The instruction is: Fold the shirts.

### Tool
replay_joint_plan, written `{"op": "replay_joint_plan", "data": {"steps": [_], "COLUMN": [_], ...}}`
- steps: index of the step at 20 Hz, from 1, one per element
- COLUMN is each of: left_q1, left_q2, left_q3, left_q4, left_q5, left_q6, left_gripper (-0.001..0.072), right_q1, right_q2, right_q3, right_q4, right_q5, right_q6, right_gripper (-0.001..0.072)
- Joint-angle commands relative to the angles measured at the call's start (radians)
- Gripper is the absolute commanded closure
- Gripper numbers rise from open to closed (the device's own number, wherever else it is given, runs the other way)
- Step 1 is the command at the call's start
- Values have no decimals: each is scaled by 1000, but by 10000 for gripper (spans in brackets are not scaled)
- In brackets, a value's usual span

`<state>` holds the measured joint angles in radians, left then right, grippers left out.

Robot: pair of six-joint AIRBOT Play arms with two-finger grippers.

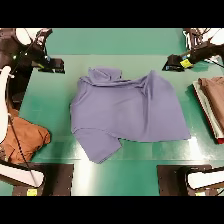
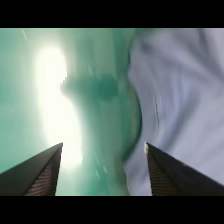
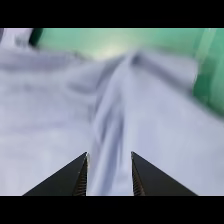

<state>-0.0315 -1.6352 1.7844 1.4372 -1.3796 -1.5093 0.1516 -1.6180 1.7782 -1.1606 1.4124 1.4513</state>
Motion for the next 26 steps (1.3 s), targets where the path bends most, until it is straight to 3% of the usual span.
{"op": "replay_joint_plan", "data": {"steps": [1, 5, 11, 19, 21, 26], "left_q1": [22, 22, 22, 22, 21, -102], "left_q2": [152, 443, 731, 743, 743, 742], "left_q3": [-256, -732, -1188, -1337, -1358, -1365], "left_q4": [-58, -90, -303, -415, -478, -506], "left_q5": [0, 117, 242, 395, 420, 502], "left_q6": [8, -50, -100, -95, -55, -37], "left_gripper": [107, 106, 107, 107, 107, 108], "right_q1": [-45, -103, -116, -115, -115, -115], "right_q2": [119, 277, 435, 468, 468, 468], "right_q3": [-149, -381, -556, -566, -566, -566], "right_q4": [82, 230, 236, 253, 253, 253], "right_q5": [92, 71, -25, -26, -26, -24], "right_q6": [-52, -97, -99, -99, -99, -98], "right_gripper": [396, 396, 396, 397, 397, 398]}}
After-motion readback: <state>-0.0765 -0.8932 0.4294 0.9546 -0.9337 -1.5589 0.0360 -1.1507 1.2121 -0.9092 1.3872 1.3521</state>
